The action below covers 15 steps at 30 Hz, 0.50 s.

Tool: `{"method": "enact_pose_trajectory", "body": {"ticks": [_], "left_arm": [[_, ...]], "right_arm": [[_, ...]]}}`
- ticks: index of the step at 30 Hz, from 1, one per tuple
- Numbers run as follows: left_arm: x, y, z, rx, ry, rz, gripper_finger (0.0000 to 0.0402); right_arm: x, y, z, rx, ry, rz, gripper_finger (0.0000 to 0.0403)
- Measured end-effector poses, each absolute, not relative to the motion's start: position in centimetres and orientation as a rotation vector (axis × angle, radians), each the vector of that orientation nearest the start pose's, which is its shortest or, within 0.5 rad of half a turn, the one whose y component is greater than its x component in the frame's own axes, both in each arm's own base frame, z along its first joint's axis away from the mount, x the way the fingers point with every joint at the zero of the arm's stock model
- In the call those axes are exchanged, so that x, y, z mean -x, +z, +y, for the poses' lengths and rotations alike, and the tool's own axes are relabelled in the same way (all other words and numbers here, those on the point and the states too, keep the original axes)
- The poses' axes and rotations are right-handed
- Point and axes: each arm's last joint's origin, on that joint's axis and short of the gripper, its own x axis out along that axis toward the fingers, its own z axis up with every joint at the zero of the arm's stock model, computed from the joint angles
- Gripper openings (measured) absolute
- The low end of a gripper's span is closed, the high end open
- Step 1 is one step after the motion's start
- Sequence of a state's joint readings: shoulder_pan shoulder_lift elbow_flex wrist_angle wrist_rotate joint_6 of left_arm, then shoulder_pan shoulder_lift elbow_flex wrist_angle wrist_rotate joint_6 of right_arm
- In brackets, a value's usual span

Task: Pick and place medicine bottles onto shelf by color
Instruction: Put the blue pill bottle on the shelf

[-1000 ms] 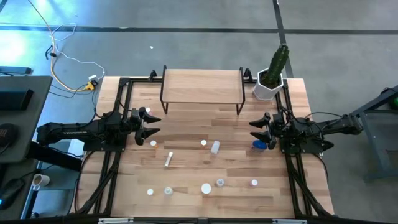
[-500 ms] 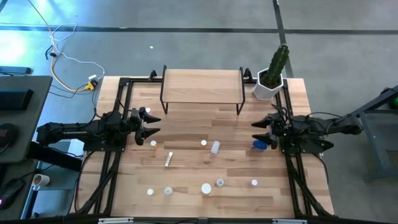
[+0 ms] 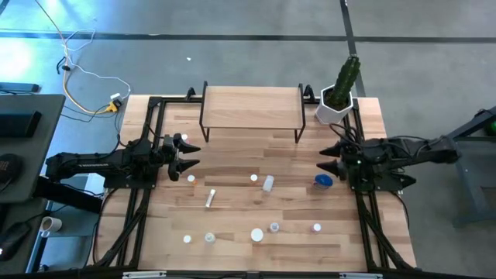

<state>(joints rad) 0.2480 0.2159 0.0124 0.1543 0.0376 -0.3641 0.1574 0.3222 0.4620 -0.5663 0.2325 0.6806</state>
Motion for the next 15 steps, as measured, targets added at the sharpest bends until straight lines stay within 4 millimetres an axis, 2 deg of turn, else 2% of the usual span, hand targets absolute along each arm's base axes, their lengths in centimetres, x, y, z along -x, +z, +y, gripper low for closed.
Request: {"method": "enact_pose_trajectory", "body": {"ticks": [5, 11, 15], "left_arm": [[-10.8, 16.5, 2.6, 0.370, 0.217, 0.010, 0.0275], [-10.8, 16.5, 2.6, 0.370, 0.217, 0.010, 0.0275], [-10.8, 16.5, 2.6, 0.370, 0.217, 0.010, 0.0275]], "right_arm": [[-9.8, 25.7, 0.9, -0.580, -0.249, 0.469, 0.0341], [-10.1, 27.2, 1.0, -0.577, -0.339, 0.674, 0.0334], [-10.8, 27.9, 1.3, -0.583, -0.331, 0.822, 0.0334]]}}
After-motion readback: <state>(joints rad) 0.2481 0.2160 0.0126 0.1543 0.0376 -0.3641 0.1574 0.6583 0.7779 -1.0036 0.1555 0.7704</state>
